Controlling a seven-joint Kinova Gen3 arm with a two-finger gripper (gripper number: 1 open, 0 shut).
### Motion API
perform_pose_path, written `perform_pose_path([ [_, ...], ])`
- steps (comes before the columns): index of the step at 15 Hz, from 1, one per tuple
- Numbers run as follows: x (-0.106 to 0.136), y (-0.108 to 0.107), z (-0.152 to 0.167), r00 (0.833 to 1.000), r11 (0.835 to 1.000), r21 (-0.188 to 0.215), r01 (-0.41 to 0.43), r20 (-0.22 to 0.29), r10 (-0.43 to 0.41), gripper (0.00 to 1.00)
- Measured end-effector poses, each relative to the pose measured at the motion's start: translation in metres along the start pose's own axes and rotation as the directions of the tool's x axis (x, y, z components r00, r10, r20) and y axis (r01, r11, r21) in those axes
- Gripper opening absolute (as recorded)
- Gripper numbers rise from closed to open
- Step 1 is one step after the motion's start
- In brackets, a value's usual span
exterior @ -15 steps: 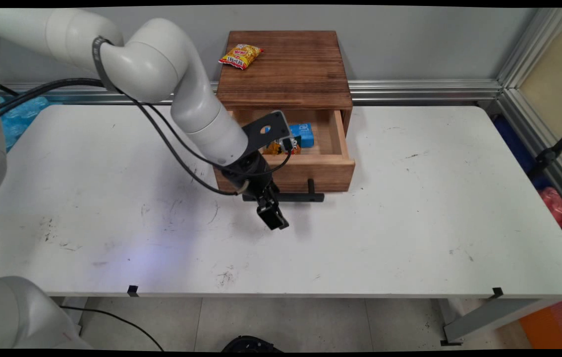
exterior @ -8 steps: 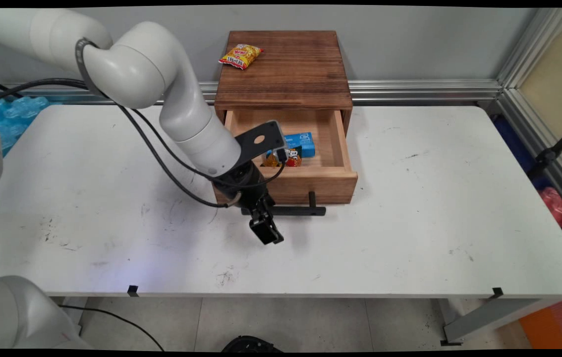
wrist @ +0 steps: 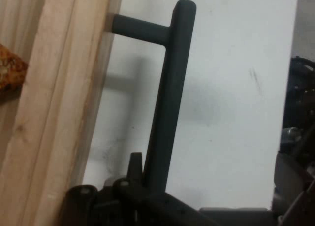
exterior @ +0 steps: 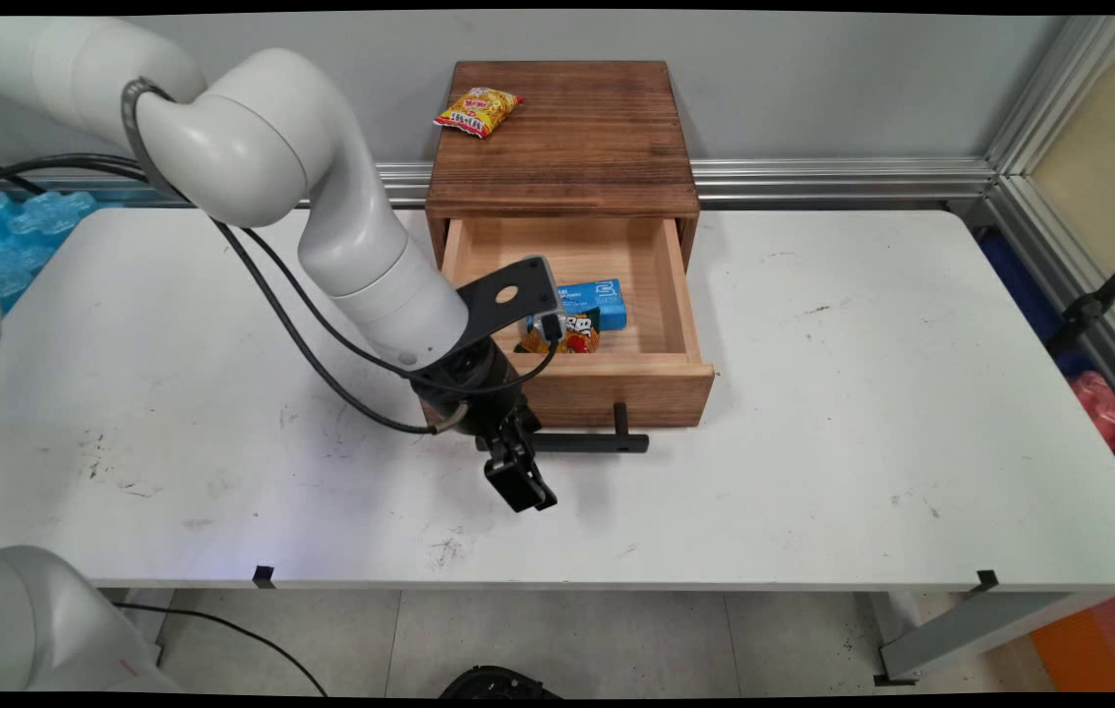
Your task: Open the drawer
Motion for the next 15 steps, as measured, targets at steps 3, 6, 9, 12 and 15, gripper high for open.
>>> perform_pose_path([
  [3,-0.001,0.006,-0.001,1.0,1.0,-0.01,-0.001,0.001,0.001,1.0],
  [6,-0.002,0.013,-0.002,1.0,1.0,-0.022,-0.001,0.002,0.001,1.0],
  [9,-0.003,0.018,-0.004,1.0,1.0,-0.03,-0.005,0.002,0.005,1.0],
  [12,-0.003,0.02,-0.006,1.0,0.999,-0.028,-0.019,0.006,0.019,1.0],
  [15,-0.003,0.018,-0.011,0.999,0.999,-0.016,-0.037,0.011,0.037,1.0],
])
